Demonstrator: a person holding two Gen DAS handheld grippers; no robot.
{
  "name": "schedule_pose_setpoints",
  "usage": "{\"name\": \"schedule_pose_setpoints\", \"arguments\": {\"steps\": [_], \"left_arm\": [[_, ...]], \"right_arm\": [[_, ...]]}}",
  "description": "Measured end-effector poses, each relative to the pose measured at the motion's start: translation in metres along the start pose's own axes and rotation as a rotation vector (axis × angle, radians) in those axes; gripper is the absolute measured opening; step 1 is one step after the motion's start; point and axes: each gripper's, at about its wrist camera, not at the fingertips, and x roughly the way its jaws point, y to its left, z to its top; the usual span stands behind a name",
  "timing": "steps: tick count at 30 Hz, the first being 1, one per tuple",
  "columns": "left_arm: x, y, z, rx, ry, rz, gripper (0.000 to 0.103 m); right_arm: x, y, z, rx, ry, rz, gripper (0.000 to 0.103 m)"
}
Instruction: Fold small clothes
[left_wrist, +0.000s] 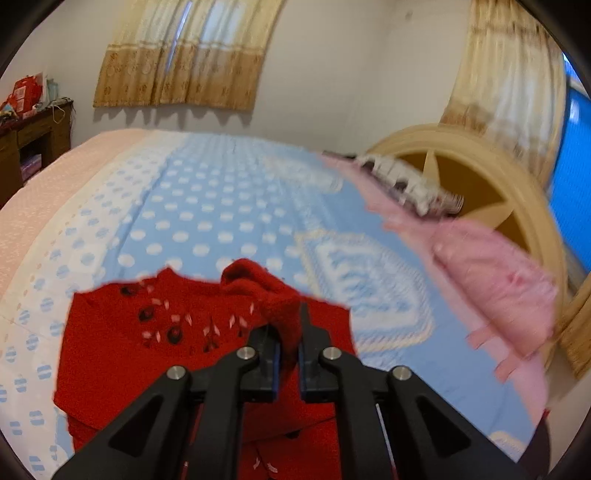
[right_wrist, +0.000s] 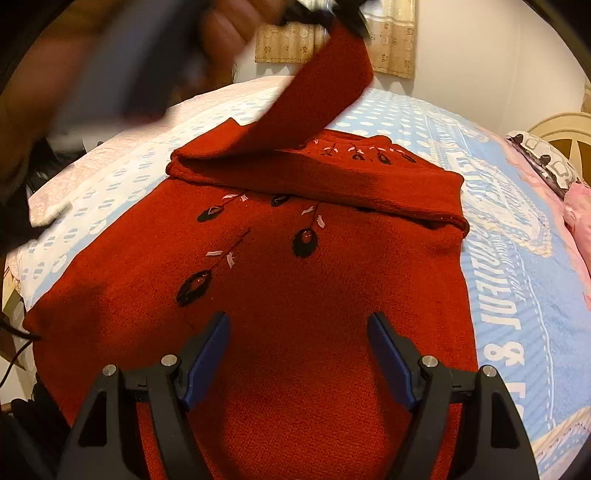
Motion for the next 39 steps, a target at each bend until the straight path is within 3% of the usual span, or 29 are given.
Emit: {"name": "schedule_pose_setpoints", "arguments": {"steps": [1, 3, 4, 6, 8, 12, 17, 21, 25, 28, 31, 34, 35, 38, 39], "left_arm": [[0.006, -0.002, -0.004, 0.011, 0.027, -0.01, 0.012], [0.015, -0.008, -0.011, 0.05, 0.079, -0.004, 0.032], [0.013, -0.01, -0.016, 0.081, 0.078, 0.013, 0.036], [0.001, -0.013, -0.022, 0.139, 0.047, 0.015, 0.049], [-0.019, -0.01, -0.028, 0.213, -0.003, 0.041, 0.068], [-0.05, 0.023, -0.04, 0.297, -0.072, 0.116, 0.086], [-0.07, 0.094, -0.067, 0.357, -0.072, 0.343, 0.091], [-0.061, 0.142, -0.09, 0.338, 0.016, 0.449, 0.091], [-0.044, 0.174, -0.101, 0.214, 0.087, 0.416, 0.091], [-0.038, 0.177, -0.102, 0.161, 0.101, 0.398, 0.091], [-0.039, 0.18, -0.099, 0.142, 0.094, 0.375, 0.093], [-0.024, 0.192, -0.101, 0.125, 0.149, 0.414, 0.095], [-0.02, 0.2, -0.104, 0.091, 0.172, 0.394, 0.096], [-0.018, 0.212, -0.108, 0.036, 0.18, 0.361, 0.101], [-0.019, 0.212, -0.109, 0.033, 0.18, 0.359, 0.102]], "right_arm": [[0.0, 0.001, 0.0, -0.003, 0.0, 0.001, 0.077], [-0.001, 0.002, -0.002, -0.01, -0.004, 0.006, 0.077], [-0.001, 0.003, -0.002, -0.013, -0.006, 0.009, 0.077], [-0.002, 0.003, -0.003, -0.019, -0.01, 0.018, 0.077], [-0.001, 0.003, -0.002, -0.018, -0.009, 0.023, 0.077], [-0.004, -0.002, 0.001, -0.004, -0.011, 0.047, 0.077], [-0.021, -0.02, -0.003, 0.07, 0.049, 0.166, 0.077], [-0.036, -0.034, 0.006, 0.023, 0.125, 0.113, 0.077], [-0.051, -0.072, 0.046, 0.115, 0.111, 0.115, 0.077], [-0.043, -0.102, 0.076, 0.197, 0.078, 0.08, 0.077], [-0.007, -0.128, 0.1, 0.26, 0.092, 0.034, 0.077], [0.034, -0.142, 0.109, 0.326, 0.141, 0.032, 0.077], [0.051, -0.146, 0.11, 0.351, 0.157, 0.039, 0.076], [0.08, -0.148, 0.11, 0.377, 0.184, 0.066, 0.058], [0.087, -0.144, 0.11, 0.37, 0.195, 0.078, 0.047]]}}
